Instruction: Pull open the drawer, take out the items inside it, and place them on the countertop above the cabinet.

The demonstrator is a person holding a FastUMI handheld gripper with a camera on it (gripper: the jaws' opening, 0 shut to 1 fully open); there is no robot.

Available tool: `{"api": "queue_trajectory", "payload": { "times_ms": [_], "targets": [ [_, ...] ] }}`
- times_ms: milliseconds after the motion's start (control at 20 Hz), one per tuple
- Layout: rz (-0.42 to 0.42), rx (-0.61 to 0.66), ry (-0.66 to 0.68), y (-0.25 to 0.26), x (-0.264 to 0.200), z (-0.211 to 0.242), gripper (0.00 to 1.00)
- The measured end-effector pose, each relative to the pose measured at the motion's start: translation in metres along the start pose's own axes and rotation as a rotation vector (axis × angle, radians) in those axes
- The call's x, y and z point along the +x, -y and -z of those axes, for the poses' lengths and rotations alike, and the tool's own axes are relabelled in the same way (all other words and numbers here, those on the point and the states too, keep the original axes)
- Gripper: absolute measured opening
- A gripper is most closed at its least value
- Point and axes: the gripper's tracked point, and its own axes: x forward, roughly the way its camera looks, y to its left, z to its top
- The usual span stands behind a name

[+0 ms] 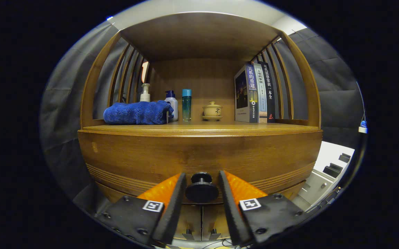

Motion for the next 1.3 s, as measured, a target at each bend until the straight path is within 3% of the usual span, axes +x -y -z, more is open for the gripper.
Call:
{"api": "queue_trajectory", "payload": {
  "times_ms": [300,1300],
  "targets": [
    [0.002,0.007,0.004,0.002,0.002,-0.001,0.38],
    [-0.011,-0.012,0.042,0.001,-0.108,0.007,0.38]
  ]
}}
